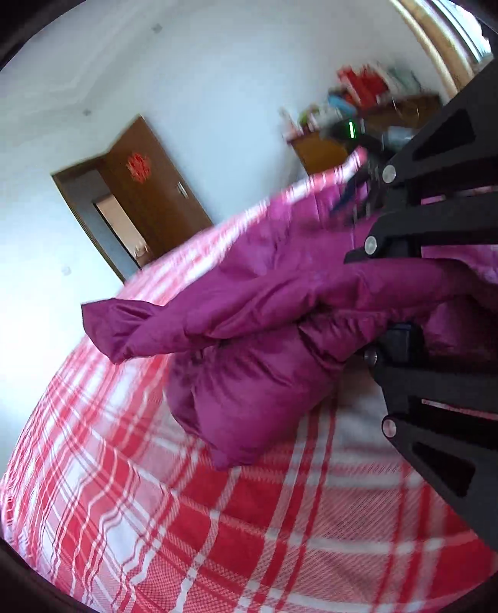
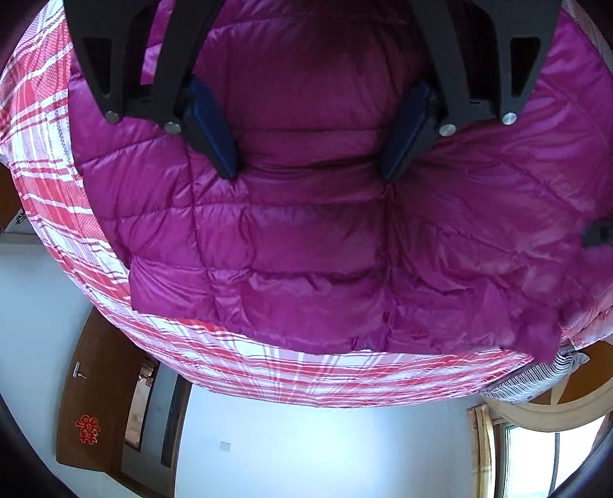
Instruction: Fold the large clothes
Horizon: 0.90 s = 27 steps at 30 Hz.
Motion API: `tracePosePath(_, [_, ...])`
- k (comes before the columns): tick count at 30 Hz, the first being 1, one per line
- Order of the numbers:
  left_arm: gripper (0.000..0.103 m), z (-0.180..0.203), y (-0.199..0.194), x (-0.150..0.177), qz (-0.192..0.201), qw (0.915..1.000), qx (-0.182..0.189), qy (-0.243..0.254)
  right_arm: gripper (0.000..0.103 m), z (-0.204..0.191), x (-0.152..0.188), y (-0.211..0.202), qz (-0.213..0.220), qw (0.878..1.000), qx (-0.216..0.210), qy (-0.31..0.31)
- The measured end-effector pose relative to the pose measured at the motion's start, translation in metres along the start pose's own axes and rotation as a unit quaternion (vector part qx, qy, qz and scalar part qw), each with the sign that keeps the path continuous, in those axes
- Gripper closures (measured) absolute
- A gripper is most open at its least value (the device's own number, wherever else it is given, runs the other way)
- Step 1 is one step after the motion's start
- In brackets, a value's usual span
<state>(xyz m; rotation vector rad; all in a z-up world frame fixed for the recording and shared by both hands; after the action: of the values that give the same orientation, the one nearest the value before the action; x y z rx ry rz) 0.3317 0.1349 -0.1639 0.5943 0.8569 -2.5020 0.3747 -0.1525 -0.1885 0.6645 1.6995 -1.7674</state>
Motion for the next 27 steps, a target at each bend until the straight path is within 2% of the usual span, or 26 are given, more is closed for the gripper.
tracePosePath(3, [0.089,0.023,-0.015,-0.003,0.004,0.9993,0.031,-0.02,0.022,0.002,0.001,-0.003,0.006,1.0,-0.014,0.001])
tracePosePath(7, [0.09,0.059,-0.029,-0.004,0.005,0.9986,0.045,-0.029,0.022,0.002,0.003,-0.008,0.011,0.999,-0.045,0.005])
tracePosePath(11, [0.09,0.071,-0.048,0.006,-0.001,0.9998,0.011,-0.019,0.023,-0.011,0.006,-0.022,0.016,0.998,-0.062,-0.006])
tracePosePath(14, [0.09,0.052,-0.054,0.015,-0.001,0.9994,-0.009,-0.032,0.023,-0.008,0.002,-0.044,0.042,0.991,-0.123,0.043])
tracePosePath(15, [0.09,0.041,-0.054,0.017,0.001,0.9987,-0.009,-0.05,0.023,-0.015,0.004,-0.043,0.036,0.992,-0.119,0.032])
tracePosePath(16, [0.09,0.033,-0.05,0.019,-0.002,0.9975,-0.003,-0.071,0.022,-0.025,0.008,-0.037,0.021,0.995,-0.097,0.006])
tracePosePath(18, [0.091,0.028,-0.048,0.021,0.006,0.9955,-0.01,-0.094,0.022,-0.041,0.016,-0.028,0.032,0.997,-0.062,-0.04])
tracePosePath(20, [0.091,0.034,-0.049,0.017,0.019,0.9937,-0.004,-0.11,0.022,-0.039,0.015,-0.029,0.028,0.997,-0.068,-0.031])
tracePosePath(24, [0.091,0.078,-0.043,0.003,0.048,0.9907,0.02,-0.126,0.021,-0.019,0.009,-0.03,0.018,0.992,-0.122,0.02])
tracePosePath(25, [0.091,0.091,-0.038,0.0,0.046,0.9911,0.024,-0.123,0.021,-0.015,0.009,-0.028,0.015,0.99,-0.135,0.033])
tracePosePath(27, [0.091,0.125,-0.012,-0.002,0.026,0.9949,0.006,-0.097,0.02,-0.019,0.012,-0.022,0.006,0.99,-0.138,0.02])
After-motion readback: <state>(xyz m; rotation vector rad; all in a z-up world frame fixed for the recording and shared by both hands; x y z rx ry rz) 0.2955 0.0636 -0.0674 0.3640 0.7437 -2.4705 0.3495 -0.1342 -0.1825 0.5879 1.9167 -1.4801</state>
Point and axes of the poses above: each gripper's, at about its wrist camera, not at the fingertips, and y roughly the way its jaws point, z to its right, x to its underside, the point moved 3 cm from there along y, roughly the way its jaws point, and after that the axes turned 3 degrees about y, right-handed, at the moved point
